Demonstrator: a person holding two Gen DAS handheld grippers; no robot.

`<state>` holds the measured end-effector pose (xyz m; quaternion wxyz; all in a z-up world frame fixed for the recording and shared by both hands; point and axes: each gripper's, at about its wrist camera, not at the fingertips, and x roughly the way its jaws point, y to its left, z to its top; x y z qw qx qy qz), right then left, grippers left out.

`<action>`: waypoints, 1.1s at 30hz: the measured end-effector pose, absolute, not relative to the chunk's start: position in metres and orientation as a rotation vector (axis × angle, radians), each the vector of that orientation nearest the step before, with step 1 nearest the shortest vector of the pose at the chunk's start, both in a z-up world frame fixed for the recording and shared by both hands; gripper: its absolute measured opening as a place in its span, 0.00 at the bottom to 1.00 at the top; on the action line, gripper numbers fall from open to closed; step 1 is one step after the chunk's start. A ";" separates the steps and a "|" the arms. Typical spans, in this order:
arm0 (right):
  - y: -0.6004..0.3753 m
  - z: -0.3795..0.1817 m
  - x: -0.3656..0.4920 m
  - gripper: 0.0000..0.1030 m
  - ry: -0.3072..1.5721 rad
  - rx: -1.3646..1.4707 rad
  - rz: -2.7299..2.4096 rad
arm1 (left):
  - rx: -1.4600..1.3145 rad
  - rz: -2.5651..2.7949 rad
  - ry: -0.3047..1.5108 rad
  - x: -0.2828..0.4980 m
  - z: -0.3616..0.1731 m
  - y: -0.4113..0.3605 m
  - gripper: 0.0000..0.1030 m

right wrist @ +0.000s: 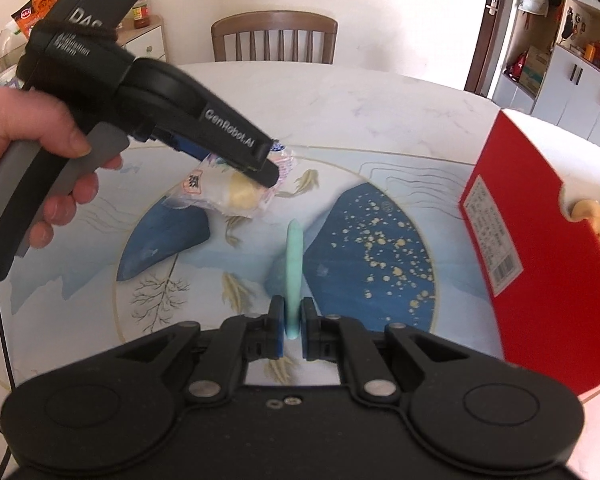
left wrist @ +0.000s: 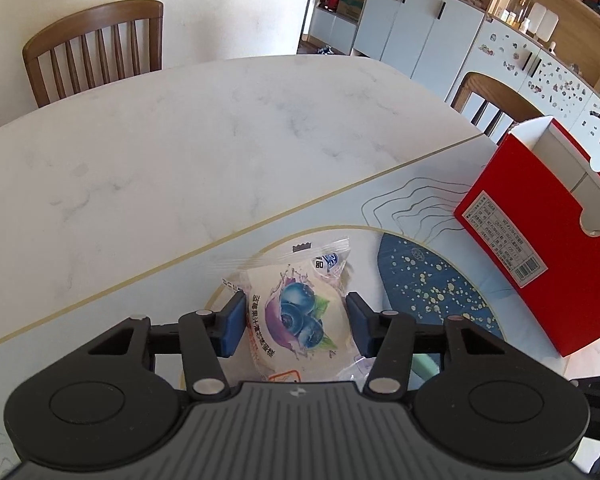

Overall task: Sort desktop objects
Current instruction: 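Lift and carry the bread bag and green stick over the red shoebox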

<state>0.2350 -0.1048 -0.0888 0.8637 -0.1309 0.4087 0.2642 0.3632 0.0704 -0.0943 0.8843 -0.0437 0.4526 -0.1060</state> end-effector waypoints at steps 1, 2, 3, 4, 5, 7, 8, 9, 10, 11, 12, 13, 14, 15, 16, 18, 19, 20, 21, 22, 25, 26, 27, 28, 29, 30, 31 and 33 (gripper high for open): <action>-0.107 -0.087 0.234 0.07 0.853 -0.273 0.550 | -0.093 -0.220 0.939 0.362 -0.093 0.070 0.50; -0.108 -0.085 0.234 0.07 0.850 -0.271 0.547 | -0.095 -0.220 0.936 0.361 -0.091 0.069 0.50; -0.110 -0.084 0.234 0.07 0.848 -0.269 0.544 | -0.096 -0.221 0.931 0.359 -0.088 0.068 0.50; -0.112 -0.083 0.233 0.07 0.845 -0.268 0.539 | -0.095 -0.222 0.928 0.357 -0.086 0.067 0.50; -0.113 -0.081 0.233 0.07 0.843 -0.266 0.535 | -0.094 -0.223 0.925 0.355 -0.083 0.065 0.50; -0.117 -0.078 0.233 0.07 0.840 -0.256 0.532 | -0.093 -0.225 0.921 0.351 -0.078 0.063 0.50; -0.119 -0.076 0.232 0.07 0.837 -0.255 0.529 | -0.093 -0.226 0.919 0.349 -0.075 0.061 0.50; -0.121 -0.075 0.231 0.07 0.833 -0.252 0.529 | -0.093 -0.228 0.916 0.346 -0.073 0.059 0.50; -0.123 -0.073 0.231 0.07 0.830 -0.249 0.528 | -0.093 -0.230 0.913 0.344 -0.070 0.057 0.50; -0.125 -0.070 0.230 0.07 0.824 -0.247 0.525 | -0.092 -0.230 0.911 0.341 -0.067 0.056 0.50; -0.127 -0.068 0.230 0.07 0.820 -0.245 0.524 | -0.093 -0.231 0.908 0.338 -0.064 0.054 0.50; -0.128 -0.065 0.229 0.07 0.817 -0.241 0.523 | -0.093 -0.233 0.907 0.335 -0.062 0.053 0.50; -0.130 -0.063 0.229 0.07 0.813 -0.239 0.521 | -0.092 -0.233 0.905 0.332 -0.059 0.051 0.50; -0.132 -0.060 0.228 0.07 0.807 -0.238 0.519 | -0.090 -0.234 0.902 0.329 -0.056 0.049 0.50; -0.134 -0.058 0.228 0.07 0.802 -0.237 0.519 | -0.089 -0.234 0.900 0.326 -0.054 0.048 0.50; -0.139 -0.053 0.226 0.07 0.794 -0.233 0.517 | -0.088 -0.235 0.895 0.320 -0.049 0.044 0.50; -0.141 -0.051 0.226 0.07 0.791 -0.230 0.516 | -0.089 -0.235 0.894 0.317 -0.046 0.043 0.50; -0.144 -0.049 0.225 0.07 0.789 -0.227 0.514 | -0.089 -0.235 0.894 0.315 -0.044 0.042 0.50; -0.147 -0.047 0.224 0.07 0.788 -0.223 0.512 | -0.088 -0.233 0.892 0.312 -0.041 0.041 0.50; -0.149 -0.044 0.224 0.07 0.787 -0.220 0.512 | -0.085 -0.232 0.891 0.309 -0.038 0.039 0.50; -0.157 -0.036 0.222 0.07 0.779 -0.222 0.506 | -0.082 -0.233 0.890 0.300 -0.030 0.033 0.50; -0.159 -0.033 0.222 0.07 0.779 -0.220 0.504 | -0.081 -0.232 0.890 0.298 -0.028 0.031 0.50; -0.162 -0.031 0.222 0.07 0.779 -0.217 0.503 | -0.082 -0.233 0.889 0.295 -0.025 0.029 0.50; -0.165 -0.028 0.222 0.07 0.779 -0.214 0.501 | -0.082 -0.235 0.889 0.293 -0.022 0.027 0.50; -0.168 -0.026 0.222 0.07 0.780 -0.211 0.500 | -0.079 -0.234 0.888 0.291 -0.020 0.024 0.50; -0.170 -0.023 0.222 0.07 0.778 -0.208 0.499 | -0.076 -0.234 0.887 0.289 -0.017 0.021 0.50; -0.173 -0.021 0.222 0.07 0.778 -0.204 0.498 | -0.077 -0.237 0.887 0.287 -0.015 0.019 0.50; -0.179 -0.016 0.223 0.07 0.788 -0.183 0.499 | -0.083 -0.245 0.890 0.284 -0.010 0.014 0.50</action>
